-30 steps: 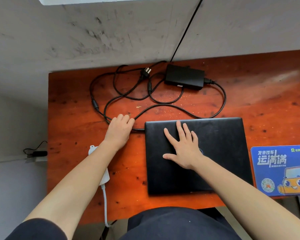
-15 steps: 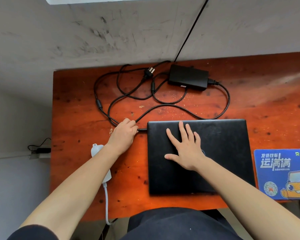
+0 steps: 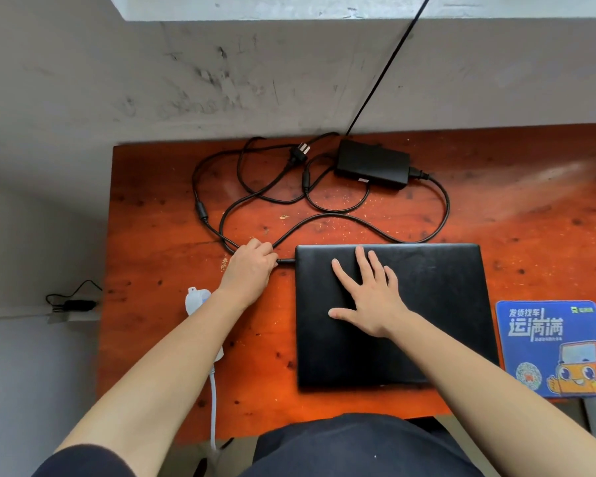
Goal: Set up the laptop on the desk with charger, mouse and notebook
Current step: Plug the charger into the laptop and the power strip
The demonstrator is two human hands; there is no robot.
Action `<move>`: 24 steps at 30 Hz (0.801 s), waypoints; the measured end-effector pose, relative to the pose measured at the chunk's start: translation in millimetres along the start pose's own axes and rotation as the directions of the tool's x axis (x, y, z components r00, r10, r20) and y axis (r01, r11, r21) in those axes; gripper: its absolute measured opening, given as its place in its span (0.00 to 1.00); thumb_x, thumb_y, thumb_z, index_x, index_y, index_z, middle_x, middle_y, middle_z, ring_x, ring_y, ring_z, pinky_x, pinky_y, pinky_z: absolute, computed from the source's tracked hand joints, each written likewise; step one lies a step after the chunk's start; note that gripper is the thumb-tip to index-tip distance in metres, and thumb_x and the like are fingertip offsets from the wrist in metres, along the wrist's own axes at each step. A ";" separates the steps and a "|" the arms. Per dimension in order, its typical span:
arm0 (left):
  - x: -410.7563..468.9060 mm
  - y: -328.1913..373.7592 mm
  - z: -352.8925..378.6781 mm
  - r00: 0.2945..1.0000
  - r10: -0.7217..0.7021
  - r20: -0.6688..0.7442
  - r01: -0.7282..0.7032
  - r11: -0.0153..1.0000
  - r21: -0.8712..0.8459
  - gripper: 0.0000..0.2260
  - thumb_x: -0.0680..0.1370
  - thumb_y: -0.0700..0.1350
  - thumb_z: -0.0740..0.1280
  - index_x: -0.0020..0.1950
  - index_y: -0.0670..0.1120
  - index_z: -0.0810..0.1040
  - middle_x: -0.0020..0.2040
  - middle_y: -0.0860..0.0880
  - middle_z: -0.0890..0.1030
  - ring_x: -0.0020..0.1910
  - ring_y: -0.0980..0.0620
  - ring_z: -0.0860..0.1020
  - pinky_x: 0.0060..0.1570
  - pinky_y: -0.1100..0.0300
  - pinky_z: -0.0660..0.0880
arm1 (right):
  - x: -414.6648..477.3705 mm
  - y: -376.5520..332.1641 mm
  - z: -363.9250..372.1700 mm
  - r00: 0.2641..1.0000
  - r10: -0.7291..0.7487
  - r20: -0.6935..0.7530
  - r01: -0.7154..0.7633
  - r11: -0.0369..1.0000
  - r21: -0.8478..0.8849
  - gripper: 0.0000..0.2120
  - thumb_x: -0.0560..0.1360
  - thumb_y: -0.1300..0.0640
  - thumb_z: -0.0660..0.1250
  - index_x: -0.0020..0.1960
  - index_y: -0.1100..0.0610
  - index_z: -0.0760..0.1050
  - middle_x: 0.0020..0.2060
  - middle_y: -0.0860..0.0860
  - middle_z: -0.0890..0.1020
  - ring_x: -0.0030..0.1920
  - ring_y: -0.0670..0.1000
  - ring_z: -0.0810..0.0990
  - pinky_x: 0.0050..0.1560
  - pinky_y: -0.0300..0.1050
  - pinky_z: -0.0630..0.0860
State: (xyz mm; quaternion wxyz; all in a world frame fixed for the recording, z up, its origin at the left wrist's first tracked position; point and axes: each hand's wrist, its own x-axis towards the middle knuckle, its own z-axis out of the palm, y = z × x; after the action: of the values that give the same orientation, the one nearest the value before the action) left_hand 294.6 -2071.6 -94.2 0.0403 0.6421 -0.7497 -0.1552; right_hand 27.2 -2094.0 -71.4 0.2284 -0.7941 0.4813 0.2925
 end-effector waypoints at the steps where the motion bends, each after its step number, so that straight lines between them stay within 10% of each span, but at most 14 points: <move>1: -1.5 2.4 0.6 0.999 -0.044 -0.013 0.044 0.999 -0.019 0.10 0.81 0.41 0.65 0.58 0.40 0.83 0.51 0.44 0.82 0.50 0.45 0.76 0.49 0.51 0.76 | -0.4 -0.7 -0.5 1.000 0.005 0.001 -0.005 1.000 -0.003 0.46 0.76 0.26 0.55 0.80 0.40 0.29 0.79 0.58 0.28 0.80 0.61 0.30 0.79 0.63 0.39; 18: -7.2 23.1 7.9 0.982 -0.184 -0.035 0.181 0.980 -0.082 0.11 0.81 0.45 0.64 0.59 0.43 0.82 0.54 0.46 0.80 0.53 0.46 0.75 0.50 0.52 0.75 | -6.5 -7.3 -9.0 1.000 0.018 -0.009 -0.018 1.000 0.021 0.48 0.75 0.27 0.59 0.82 0.41 0.34 0.81 0.58 0.32 0.81 0.61 0.33 0.80 0.63 0.43; 24: -19.4 30.9 -3.3 0.915 -0.390 -0.099 0.376 0.916 -0.140 0.18 0.80 0.49 0.66 0.68 0.45 0.76 0.64 0.44 0.76 0.63 0.45 0.74 0.59 0.48 0.75 | 1.3 5.1 -18.0 0.954 -0.058 -0.293 0.084 0.993 0.077 0.33 0.79 0.33 0.58 0.80 0.46 0.61 0.78 0.59 0.60 0.79 0.58 0.55 0.79 0.56 0.51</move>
State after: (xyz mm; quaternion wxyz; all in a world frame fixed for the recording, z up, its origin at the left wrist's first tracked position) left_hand 269.5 -2049.4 -79.6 0.0935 0.7815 -0.5948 -0.1636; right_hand 27.5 -2108.5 -59.7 0.2006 -0.8344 0.4930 0.1429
